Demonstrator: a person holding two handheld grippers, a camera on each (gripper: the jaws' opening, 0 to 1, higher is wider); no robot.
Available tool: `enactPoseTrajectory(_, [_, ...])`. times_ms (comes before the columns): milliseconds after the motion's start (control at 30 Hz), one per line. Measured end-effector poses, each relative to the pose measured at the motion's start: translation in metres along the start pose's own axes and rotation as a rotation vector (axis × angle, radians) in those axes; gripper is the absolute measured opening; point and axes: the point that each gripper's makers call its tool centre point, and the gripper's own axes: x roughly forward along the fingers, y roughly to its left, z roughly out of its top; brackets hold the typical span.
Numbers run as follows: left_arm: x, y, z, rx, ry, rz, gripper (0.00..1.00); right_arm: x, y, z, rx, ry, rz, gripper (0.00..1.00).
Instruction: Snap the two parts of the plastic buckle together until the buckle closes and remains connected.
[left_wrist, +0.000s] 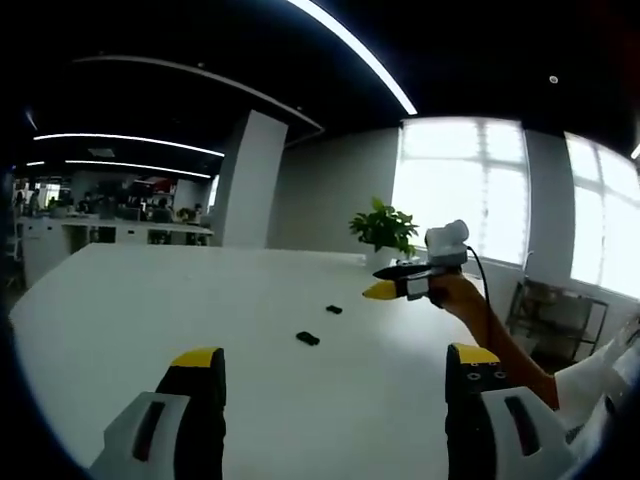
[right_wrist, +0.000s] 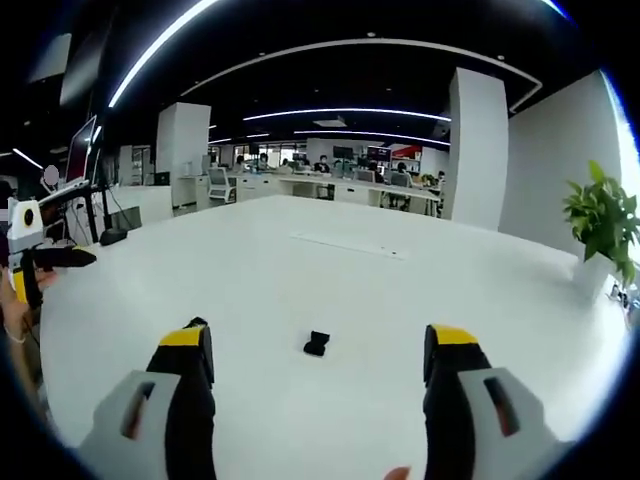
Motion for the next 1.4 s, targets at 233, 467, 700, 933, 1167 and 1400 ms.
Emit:
enactPoseTrajectory(233, [0.010,0.002,0.001,0.003,0.009,-0.021,0.93,0.003,0.000,-0.001,0.024,-0.002,0.017,0.86])
enactPoseTrajectory(467, [0.024,0.006,0.001,-0.011,0.016,-0.042,0.93,0.003,-0.005,0.001,0.025,-0.006,0.012,0.86])
enactPoseTrajectory(700, [0.035,0.005,0.002,-0.002,0.018,-0.070,0.93,0.006,-0.007,-0.002,0.027,0.005,0.014,0.86])
enactPoseTrajectory(933, [0.041,0.016,0.011,0.005,-0.002,-0.072,0.93,0.011,-0.003,0.000,0.019,0.019,0.029,0.86])
enactPoseTrajectory(1167, [0.044,0.034,0.021,0.013,0.000,-0.051,0.94,0.017,0.004,0.003,0.028,0.015,0.049,0.85])
enactPoseTrajectory(1400, [0.056,0.040,0.018,0.003,0.020,-0.068,0.94,0.021,0.007,0.003,0.036,0.022,0.064,0.85])
